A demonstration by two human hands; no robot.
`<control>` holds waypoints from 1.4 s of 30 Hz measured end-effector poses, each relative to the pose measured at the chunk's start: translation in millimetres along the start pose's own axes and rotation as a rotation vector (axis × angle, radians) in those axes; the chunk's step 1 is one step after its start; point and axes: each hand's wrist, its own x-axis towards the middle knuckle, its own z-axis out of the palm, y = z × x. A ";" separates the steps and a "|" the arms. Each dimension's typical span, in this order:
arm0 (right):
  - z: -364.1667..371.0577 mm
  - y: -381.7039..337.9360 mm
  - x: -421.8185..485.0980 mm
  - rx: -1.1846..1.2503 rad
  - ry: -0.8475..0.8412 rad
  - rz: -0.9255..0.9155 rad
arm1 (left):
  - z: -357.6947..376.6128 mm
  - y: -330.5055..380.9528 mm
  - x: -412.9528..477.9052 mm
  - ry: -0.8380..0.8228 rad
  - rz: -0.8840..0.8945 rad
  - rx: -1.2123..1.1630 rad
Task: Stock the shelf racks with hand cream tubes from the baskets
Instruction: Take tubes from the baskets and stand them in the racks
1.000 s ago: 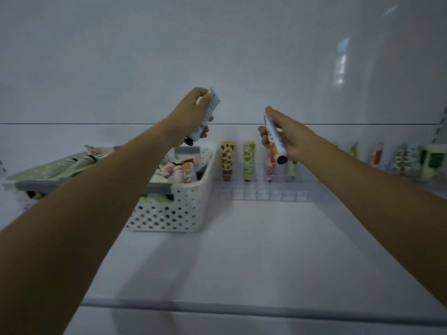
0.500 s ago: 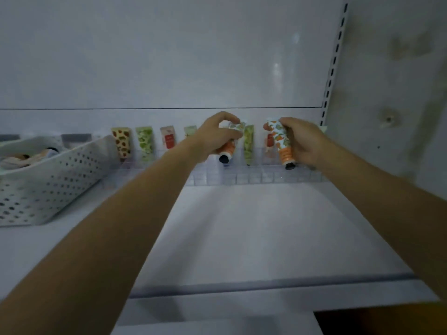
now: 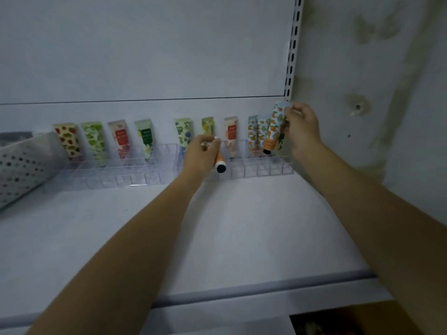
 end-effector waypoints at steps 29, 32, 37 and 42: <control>21.5 25.9 -2.7 -0.731 -0.105 -0.508 | -15.2 -12.6 19.1 -0.009 -0.075 -0.138; 30.5 20.1 -26.4 -0.559 -0.393 -0.255 | -16.0 -11.9 16.6 -0.033 -0.067 -0.150; 46.8 17.1 -53.7 -0.511 -0.710 0.000 | -15.7 -10.1 9.6 -0.083 0.012 -0.146; 50.5 20.2 -57.0 -0.441 -0.682 0.124 | -18.2 -12.2 6.9 -0.107 0.064 -0.095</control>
